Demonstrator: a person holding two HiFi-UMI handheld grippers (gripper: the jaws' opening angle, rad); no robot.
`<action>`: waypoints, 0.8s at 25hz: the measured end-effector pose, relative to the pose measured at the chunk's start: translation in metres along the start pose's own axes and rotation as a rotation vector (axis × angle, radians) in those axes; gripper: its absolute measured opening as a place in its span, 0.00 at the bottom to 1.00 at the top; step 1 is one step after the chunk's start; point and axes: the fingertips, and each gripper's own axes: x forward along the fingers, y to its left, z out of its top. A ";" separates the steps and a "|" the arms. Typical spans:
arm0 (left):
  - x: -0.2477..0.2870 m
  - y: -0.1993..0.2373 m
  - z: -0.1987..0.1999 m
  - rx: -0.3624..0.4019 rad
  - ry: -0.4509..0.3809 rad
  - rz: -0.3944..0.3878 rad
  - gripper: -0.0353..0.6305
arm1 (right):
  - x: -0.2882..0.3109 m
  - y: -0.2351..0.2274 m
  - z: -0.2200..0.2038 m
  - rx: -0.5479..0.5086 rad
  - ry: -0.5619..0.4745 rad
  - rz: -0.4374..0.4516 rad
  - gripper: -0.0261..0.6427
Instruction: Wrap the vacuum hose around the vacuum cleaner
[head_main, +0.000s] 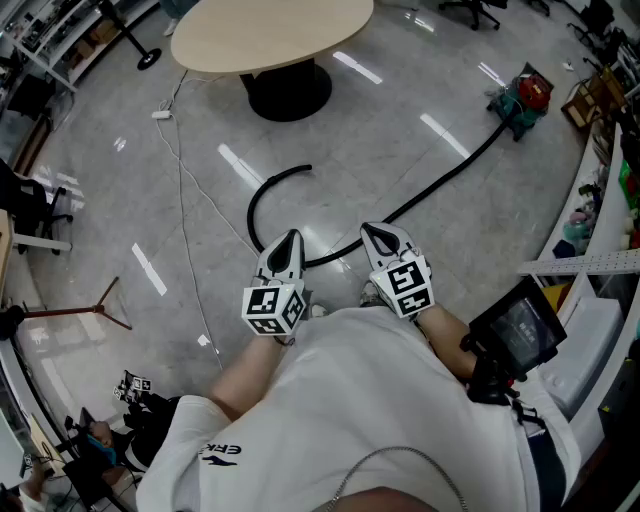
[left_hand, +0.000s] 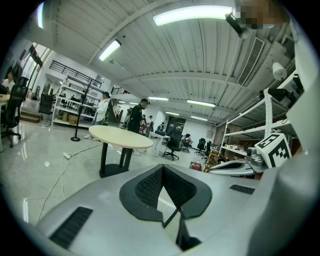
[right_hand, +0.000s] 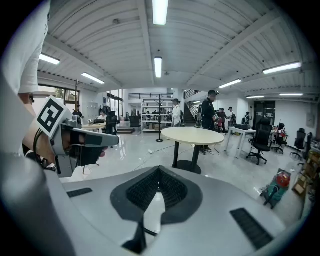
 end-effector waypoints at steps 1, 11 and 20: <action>0.000 0.000 0.000 0.001 0.000 0.000 0.06 | 0.000 0.000 0.000 0.000 0.000 0.000 0.03; -0.002 0.000 -0.002 0.002 0.010 0.000 0.06 | 0.000 0.000 -0.001 -0.001 0.001 0.000 0.03; -0.005 0.018 -0.015 -0.008 0.054 0.021 0.06 | 0.008 -0.002 -0.012 0.031 0.041 -0.018 0.03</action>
